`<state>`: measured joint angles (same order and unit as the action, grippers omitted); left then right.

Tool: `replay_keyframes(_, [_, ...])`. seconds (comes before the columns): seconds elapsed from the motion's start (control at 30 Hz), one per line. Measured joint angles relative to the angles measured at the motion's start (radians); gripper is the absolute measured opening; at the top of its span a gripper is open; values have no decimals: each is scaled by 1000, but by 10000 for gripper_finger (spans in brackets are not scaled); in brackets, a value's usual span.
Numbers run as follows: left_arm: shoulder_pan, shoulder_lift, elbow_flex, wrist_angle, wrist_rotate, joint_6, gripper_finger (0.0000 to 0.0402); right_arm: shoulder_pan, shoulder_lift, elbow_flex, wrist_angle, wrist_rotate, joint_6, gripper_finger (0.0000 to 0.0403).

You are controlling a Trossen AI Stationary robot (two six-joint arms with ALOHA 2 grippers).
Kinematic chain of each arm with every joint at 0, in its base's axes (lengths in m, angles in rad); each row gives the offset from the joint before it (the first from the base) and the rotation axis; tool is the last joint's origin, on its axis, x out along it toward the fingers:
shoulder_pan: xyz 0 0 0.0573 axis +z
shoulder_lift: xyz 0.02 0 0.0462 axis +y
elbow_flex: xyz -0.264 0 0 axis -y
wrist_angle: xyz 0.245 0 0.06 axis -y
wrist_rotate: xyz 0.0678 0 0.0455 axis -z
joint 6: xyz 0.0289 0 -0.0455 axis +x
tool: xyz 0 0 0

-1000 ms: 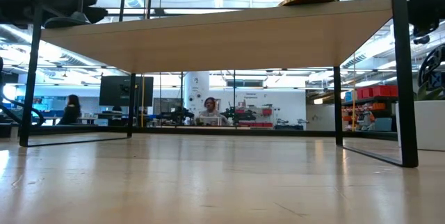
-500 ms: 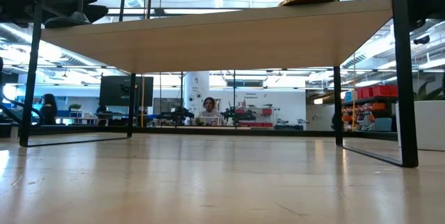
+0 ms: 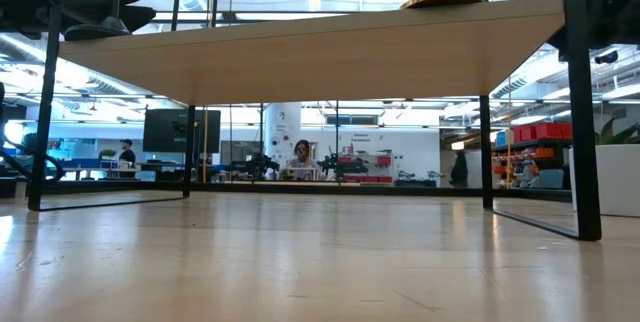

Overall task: Pick & Place candle stick holders
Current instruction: Return to Home Position

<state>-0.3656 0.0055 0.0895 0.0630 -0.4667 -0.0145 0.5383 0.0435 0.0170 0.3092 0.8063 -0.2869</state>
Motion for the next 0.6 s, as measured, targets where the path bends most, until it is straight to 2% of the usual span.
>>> replay_keyframes(0.13, [0,0,0,-1,0,8,181,-87,-2,0,-61,-130,81,119])
replay_keyframes(0.27, [0,0,0,-12,1,7,181,-171,-1,0,-143,-161,175,107])
replay_keyframes(0.43, [0,0,0,-20,21,0,181,-240,-1,0,-153,-346,238,97])
replay_keyframes(0.6, [0,0,0,-43,42,-1,181,-268,11,0,-246,-371,317,88])
